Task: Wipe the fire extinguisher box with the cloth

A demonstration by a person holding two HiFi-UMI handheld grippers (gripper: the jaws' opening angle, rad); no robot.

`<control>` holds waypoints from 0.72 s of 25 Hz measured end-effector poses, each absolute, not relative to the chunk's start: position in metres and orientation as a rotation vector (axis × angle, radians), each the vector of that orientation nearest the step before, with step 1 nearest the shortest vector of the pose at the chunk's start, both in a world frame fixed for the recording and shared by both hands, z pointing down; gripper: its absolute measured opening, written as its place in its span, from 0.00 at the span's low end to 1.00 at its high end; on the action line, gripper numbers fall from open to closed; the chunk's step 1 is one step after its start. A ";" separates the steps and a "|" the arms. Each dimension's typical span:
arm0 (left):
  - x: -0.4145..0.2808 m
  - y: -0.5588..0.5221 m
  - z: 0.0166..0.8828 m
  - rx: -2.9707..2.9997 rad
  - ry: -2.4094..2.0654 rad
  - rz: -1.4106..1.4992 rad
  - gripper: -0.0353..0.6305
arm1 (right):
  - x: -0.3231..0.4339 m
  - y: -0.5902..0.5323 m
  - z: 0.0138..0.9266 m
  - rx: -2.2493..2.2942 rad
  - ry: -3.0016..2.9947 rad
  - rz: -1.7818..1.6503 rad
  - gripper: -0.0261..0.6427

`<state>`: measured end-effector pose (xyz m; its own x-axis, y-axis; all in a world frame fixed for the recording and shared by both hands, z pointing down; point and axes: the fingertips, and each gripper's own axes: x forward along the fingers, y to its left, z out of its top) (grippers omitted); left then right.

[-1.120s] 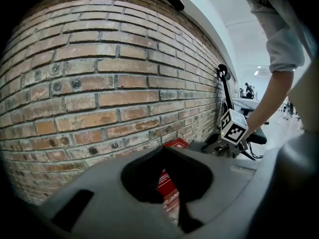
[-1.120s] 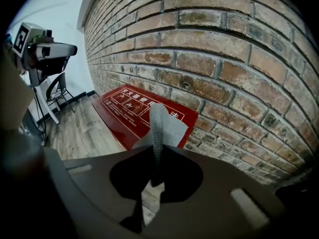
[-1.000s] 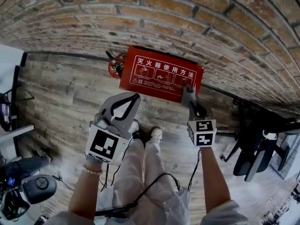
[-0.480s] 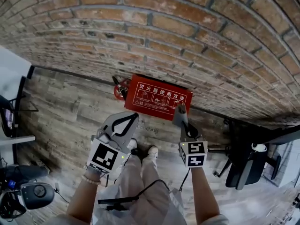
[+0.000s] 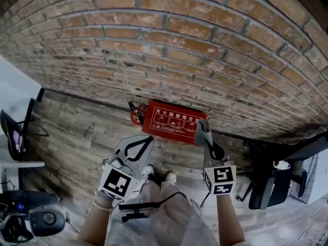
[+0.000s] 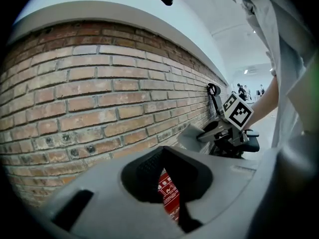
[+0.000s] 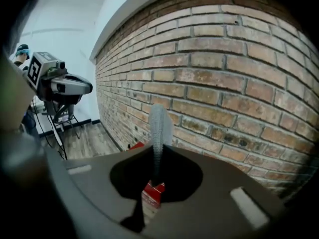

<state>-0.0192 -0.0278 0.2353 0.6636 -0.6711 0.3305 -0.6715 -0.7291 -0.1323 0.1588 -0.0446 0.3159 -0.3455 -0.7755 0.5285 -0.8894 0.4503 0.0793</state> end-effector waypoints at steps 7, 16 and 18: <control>-0.031 -0.027 0.189 2.880 -1.246 0.478 0.05 | 0.161 -0.032 0.260 1.441 -2.256 0.213 0.07; -0.030 -0.023 0.165 2.910 -1.271 0.467 0.05 | 0.156 -0.019 0.220 1.450 -2.303 0.159 0.07; -0.029 -0.024 0.161 2.915 -1.274 0.456 0.05 | 0.152 -0.017 0.214 1.442 -2.317 0.144 0.07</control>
<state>-0.0291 -0.0238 0.1608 0.6460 -0.7284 0.2282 -0.7079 -0.6835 -0.1779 0.1521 -0.0174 0.2138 -0.3837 -0.8370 0.3902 -0.8788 0.4607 0.1243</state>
